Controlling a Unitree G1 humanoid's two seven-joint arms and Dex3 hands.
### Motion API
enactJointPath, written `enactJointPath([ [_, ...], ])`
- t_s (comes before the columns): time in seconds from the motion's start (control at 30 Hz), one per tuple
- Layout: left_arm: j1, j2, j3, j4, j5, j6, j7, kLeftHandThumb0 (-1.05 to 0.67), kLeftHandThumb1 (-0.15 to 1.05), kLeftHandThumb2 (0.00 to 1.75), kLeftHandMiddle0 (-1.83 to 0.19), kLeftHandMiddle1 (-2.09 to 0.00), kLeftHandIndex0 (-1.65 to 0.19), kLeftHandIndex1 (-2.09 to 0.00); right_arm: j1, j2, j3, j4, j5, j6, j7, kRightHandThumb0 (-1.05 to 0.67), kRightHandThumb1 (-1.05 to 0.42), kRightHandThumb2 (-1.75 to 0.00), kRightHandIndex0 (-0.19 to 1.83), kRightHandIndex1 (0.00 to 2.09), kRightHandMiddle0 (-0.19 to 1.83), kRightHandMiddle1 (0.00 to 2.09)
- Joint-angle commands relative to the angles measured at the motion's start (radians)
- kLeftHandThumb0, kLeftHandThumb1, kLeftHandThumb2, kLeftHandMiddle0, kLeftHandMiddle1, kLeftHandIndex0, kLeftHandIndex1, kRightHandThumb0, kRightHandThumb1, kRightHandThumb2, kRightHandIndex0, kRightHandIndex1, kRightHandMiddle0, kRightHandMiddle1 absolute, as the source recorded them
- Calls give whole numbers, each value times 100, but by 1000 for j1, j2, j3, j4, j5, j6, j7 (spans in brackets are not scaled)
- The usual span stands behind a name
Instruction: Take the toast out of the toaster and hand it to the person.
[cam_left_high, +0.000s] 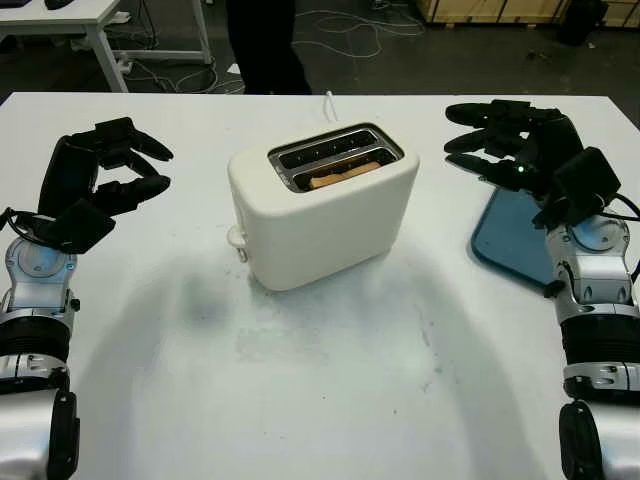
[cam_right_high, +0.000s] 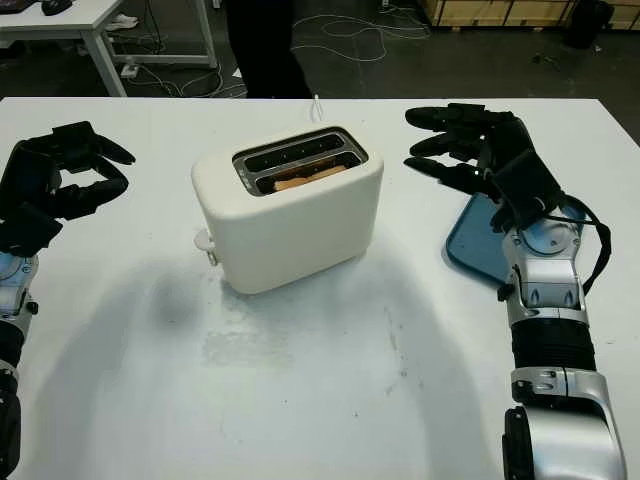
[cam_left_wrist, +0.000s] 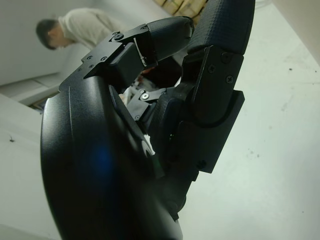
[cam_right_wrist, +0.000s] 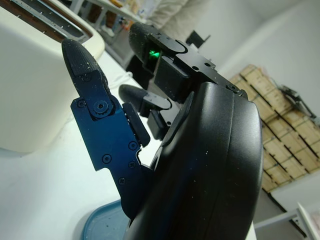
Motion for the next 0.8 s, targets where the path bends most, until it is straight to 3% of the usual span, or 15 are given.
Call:
enactJointPath([
  [0.0, -20, -7, 3, 10, -8, -17, 4, -105, 92, 22, -82, -114, -77, -97, -16, 0, -9, 7, 13, 13, 3, -55, -67, 0, 66, 87, 99, 2],
  [0.77, -22, -8, 0, 10, -3, 0, 11, -105, 92, 22, -84, -115, -79, -98, -21, 1, -4, 34, 2, -15, 6, -57, -68, 0, 67, 86, 100, 2],
])
